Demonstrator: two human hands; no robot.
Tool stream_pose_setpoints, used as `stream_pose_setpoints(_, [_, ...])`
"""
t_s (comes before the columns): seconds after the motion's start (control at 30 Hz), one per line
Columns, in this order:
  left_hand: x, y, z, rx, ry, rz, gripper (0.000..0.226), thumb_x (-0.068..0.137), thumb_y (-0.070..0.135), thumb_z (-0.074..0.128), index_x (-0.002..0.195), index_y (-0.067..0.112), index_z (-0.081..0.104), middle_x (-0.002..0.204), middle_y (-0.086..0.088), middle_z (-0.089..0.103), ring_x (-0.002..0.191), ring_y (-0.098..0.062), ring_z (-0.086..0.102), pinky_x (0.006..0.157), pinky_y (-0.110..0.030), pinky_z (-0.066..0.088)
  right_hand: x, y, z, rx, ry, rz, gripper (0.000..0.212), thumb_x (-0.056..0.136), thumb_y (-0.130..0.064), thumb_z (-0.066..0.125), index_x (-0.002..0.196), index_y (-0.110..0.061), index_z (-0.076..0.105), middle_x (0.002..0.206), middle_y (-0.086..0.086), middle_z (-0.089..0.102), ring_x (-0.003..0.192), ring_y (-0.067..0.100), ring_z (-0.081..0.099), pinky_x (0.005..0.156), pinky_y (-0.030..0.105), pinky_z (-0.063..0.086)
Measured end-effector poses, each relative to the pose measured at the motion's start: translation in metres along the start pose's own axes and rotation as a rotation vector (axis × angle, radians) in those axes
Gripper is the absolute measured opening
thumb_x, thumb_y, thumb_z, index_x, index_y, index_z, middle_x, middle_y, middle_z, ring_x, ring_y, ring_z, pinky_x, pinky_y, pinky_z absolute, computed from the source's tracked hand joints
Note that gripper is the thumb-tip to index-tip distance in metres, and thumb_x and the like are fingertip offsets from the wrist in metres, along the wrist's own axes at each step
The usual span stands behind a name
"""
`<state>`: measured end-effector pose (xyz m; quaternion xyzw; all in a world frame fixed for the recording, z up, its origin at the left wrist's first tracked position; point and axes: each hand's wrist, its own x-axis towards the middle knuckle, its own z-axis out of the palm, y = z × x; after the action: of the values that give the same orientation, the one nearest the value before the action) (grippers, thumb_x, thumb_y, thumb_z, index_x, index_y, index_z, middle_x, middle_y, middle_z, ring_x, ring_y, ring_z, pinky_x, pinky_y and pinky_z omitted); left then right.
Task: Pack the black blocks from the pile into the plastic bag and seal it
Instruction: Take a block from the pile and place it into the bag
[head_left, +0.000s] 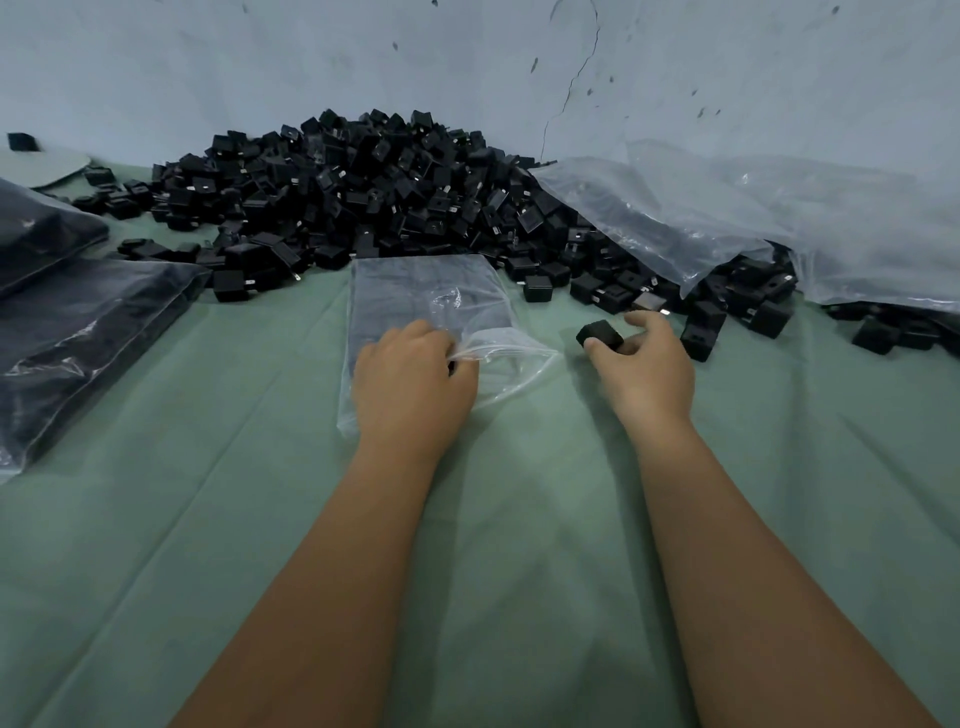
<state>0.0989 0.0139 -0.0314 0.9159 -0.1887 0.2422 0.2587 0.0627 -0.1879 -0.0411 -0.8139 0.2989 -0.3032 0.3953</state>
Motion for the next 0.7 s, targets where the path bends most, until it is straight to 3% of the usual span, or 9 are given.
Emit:
stream_pose_setpoints(0.1, [0.002,-0.001,0.002,-0.003,0.005,-0.011,0.024,0.086,0.021,0.053,0.066,0.009,0.055,0.071,0.004,0.043,0.074,-0.020,0.038,0.069,-0.031,0.021,-0.005,-0.001,0.000,0.012,-0.055,-0.108,0.026,0.083,-0.028,0.070,0.107,-0.020,0.068,0.095,-0.003,0.064,0.088,0.017,0.062,0.066,0.025,0.043])
stream_pose_setpoints(0.23, [0.003,-0.003,0.003,-0.003,0.018,-0.017,0.025,0.088,0.022,0.053,0.070,0.007,0.061,0.072,0.002,0.045,0.075,-0.021,0.039,0.069,-0.031,0.022,-0.022,-0.023,0.002,0.245,0.081,-0.218,0.021,0.081,-0.029,0.071,0.099,-0.022,0.063,0.096,-0.003,0.061,0.086,0.011,0.055,0.077,0.025,0.046])
stream_pose_setpoints(0.33, [0.003,-0.001,0.000,0.008,0.008,-0.018,0.024,0.088,0.022,0.054,0.072,0.007,0.063,0.073,0.001,0.046,0.078,-0.025,0.045,0.068,-0.032,0.022,-0.043,-0.042,0.000,0.328,0.112,-0.537,0.019,0.075,-0.022,0.067,0.089,-0.011,0.059,0.093,0.000,0.056,0.090,0.019,0.053,0.079,0.028,0.043])
stream_pose_setpoints(0.43, [0.003,-0.002,-0.003,0.003,-0.040,-0.014,0.017,0.085,0.021,0.058,0.076,0.007,0.064,0.078,-0.003,0.053,0.086,-0.031,0.052,0.068,-0.036,0.030,-0.067,-0.057,0.007,0.300,-0.074,-0.788,0.024,0.068,-0.026,0.061,0.079,-0.005,0.057,0.098,0.006,0.054,0.095,0.021,0.051,0.082,0.026,0.040])
stream_pose_setpoints(0.5, [0.003,-0.006,-0.005,-0.020,-0.074,0.015,0.012,0.082,0.017,0.060,0.075,0.007,0.062,0.079,-0.005,0.054,0.087,-0.032,0.053,0.069,-0.040,0.037,-0.076,-0.063,0.014,0.204,-0.211,-0.807,0.027,0.066,-0.029,0.060,0.077,-0.004,0.056,0.104,0.006,0.055,0.100,0.021,0.051,0.087,0.031,0.041])
stream_pose_setpoints(0.57, [0.004,-0.008,-0.007,-0.080,-0.089,0.001,0.020,0.080,0.022,0.054,0.076,0.004,0.062,0.078,-0.008,0.055,0.085,-0.033,0.053,0.069,-0.043,0.039,-0.077,-0.064,0.017,0.146,-0.262,-0.713,0.027,0.065,-0.028,0.062,0.077,-0.004,0.058,0.112,0.004,0.056,0.107,0.021,0.050,0.092,0.035,0.040])
stream_pose_setpoints(0.63, [0.005,-0.008,-0.009,-0.133,-0.082,-0.031,0.034,0.075,0.029,0.043,0.080,0.003,0.065,0.080,-0.011,0.058,0.084,-0.031,0.052,0.070,-0.044,0.039,-0.072,-0.059,0.015,0.104,-0.255,-0.647,0.027,0.063,-0.030,0.062,0.076,-0.006,0.058,0.115,0.001,0.056,0.110,0.019,0.048,0.095,0.030,0.034])
stream_pose_setpoints(0.7, [0.004,-0.008,-0.010,-0.173,-0.066,-0.034,0.034,0.077,0.029,0.041,0.080,0.006,0.065,0.079,-0.008,0.060,0.081,-0.029,0.053,0.067,-0.040,0.038,-0.066,-0.051,0.012,-0.016,-0.261,-0.664,0.026,0.064,-0.034,0.062,0.075,-0.011,0.058,0.115,-0.003,0.055,0.111,0.015,0.046,0.095,0.021,0.025])
